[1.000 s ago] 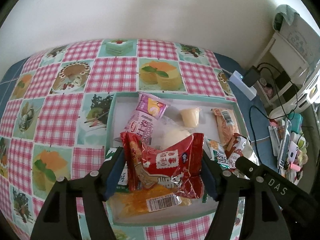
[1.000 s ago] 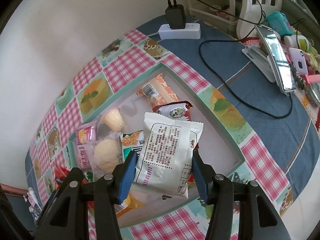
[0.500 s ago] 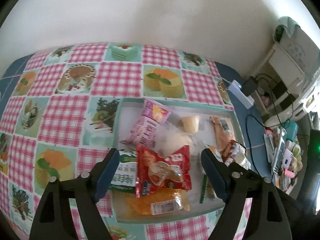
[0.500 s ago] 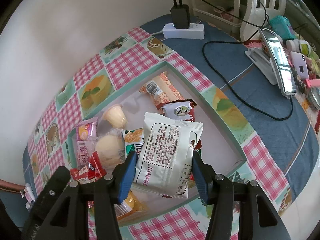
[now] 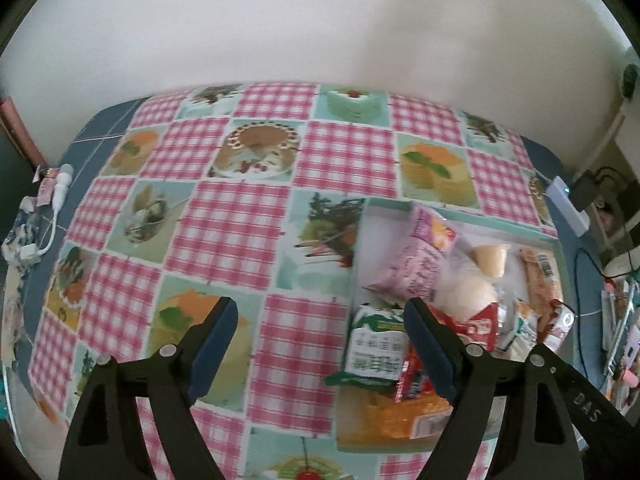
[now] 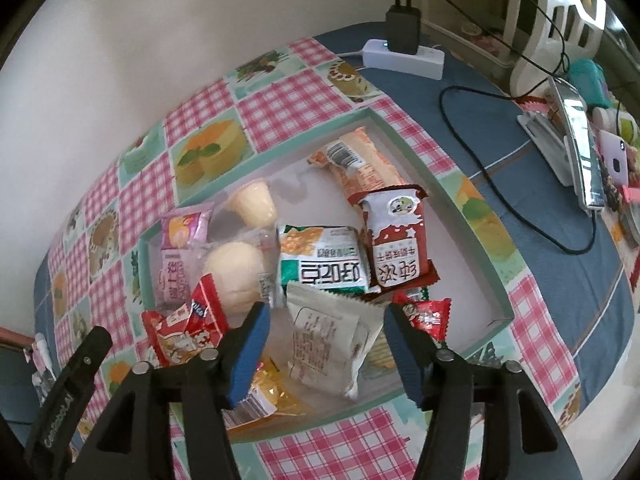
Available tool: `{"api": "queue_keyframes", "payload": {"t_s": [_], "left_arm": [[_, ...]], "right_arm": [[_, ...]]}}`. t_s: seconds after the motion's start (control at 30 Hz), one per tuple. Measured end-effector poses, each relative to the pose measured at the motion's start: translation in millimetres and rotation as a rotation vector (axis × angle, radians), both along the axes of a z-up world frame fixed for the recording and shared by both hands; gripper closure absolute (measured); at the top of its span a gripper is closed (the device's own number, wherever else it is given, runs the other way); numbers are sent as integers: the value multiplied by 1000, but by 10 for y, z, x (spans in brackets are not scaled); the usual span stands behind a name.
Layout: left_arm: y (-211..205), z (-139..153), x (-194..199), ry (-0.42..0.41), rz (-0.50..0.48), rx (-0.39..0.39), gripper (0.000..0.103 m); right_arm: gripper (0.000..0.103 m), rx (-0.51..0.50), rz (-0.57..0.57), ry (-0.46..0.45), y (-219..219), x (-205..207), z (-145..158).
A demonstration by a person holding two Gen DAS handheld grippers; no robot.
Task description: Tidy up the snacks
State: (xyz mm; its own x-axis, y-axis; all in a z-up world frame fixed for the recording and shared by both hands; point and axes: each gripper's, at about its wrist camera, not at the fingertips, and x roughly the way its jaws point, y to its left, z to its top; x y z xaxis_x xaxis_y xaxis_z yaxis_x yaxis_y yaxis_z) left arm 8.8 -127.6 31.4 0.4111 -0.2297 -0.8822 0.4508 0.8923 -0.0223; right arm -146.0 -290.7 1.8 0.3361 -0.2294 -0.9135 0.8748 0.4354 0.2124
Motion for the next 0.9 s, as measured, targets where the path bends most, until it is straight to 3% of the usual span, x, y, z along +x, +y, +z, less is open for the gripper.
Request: {"api": "queue_keyframes", "payload": {"t_s": [0.3, 0.9], "left_arm": [[293, -40, -22, -47, 33, 117, 17], [971, -78, -399, -72, 22, 158, 17]], "right_arm": [[0, -63, 66, -9, 217, 74, 53], [0, -199, 210, 7, 970, -55, 104]]}}
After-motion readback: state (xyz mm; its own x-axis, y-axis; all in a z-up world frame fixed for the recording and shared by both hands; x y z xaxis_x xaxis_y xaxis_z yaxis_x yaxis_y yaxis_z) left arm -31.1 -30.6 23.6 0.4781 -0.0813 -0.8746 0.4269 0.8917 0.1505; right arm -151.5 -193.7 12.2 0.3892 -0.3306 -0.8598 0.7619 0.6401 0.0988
